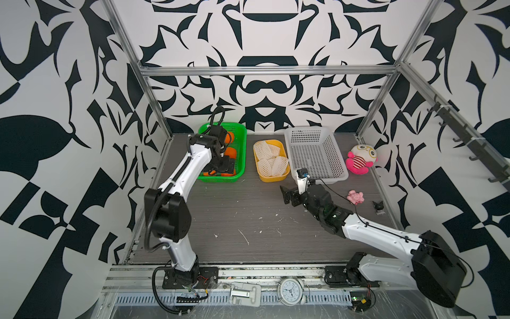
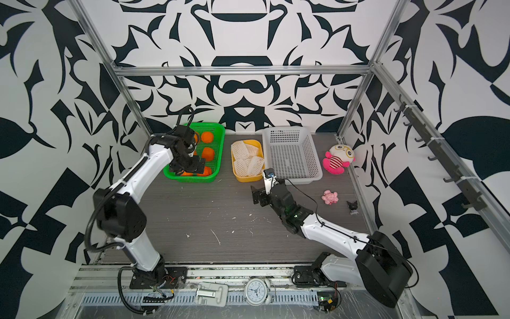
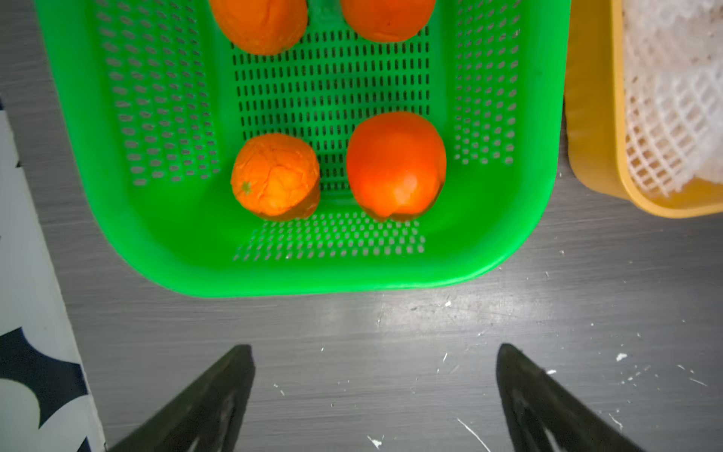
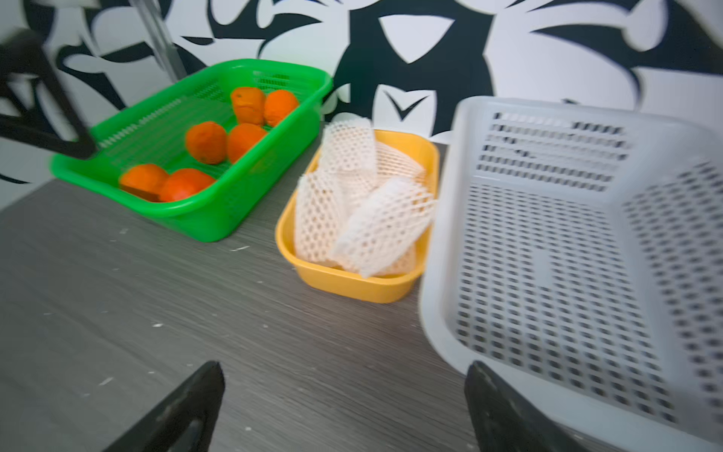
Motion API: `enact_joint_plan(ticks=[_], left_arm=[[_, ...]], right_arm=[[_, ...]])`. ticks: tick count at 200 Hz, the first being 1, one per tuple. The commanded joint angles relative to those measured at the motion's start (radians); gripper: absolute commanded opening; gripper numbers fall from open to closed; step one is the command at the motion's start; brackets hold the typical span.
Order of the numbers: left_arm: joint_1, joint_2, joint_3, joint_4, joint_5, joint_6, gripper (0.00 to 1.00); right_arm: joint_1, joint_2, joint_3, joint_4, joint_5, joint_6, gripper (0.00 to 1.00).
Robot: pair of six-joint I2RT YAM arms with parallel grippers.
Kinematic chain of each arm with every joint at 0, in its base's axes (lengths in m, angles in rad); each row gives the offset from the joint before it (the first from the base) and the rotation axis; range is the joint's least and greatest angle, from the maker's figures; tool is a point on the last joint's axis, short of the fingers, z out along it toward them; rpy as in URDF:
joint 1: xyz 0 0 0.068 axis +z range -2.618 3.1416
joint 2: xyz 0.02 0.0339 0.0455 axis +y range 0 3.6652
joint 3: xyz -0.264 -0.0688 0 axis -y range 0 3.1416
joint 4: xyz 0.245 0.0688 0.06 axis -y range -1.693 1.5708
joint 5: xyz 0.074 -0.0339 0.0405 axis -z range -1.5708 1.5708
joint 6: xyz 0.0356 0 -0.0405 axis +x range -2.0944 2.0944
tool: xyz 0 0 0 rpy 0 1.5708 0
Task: Remove foam nets from oranges
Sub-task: Place the orange in the basket, then reset both arms
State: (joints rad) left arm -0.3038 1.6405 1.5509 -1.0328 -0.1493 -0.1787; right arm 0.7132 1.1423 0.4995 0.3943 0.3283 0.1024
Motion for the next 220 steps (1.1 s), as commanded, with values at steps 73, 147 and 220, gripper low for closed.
enact_joint_plan(ticks=[73, 147, 220], left_arm=[[0.017, -0.739, -0.615, 0.270, 0.054, -0.076, 0.99], [0.017, -0.887, -1.046, 0.807, -0.037, -0.053, 0.94], [0.090, -0.509, -1.256, 1.545, -0.027, 0.240, 0.91]], right_arm=[[-0.114, -0.307, -0.385, 0.247, 0.287, -0.344, 0.99], [-0.462, 0.059, -0.385, 0.584, -0.008, -0.260, 0.99], [-0.550, 0.396, -0.252, 0.721, -0.097, -0.181, 0.99]])
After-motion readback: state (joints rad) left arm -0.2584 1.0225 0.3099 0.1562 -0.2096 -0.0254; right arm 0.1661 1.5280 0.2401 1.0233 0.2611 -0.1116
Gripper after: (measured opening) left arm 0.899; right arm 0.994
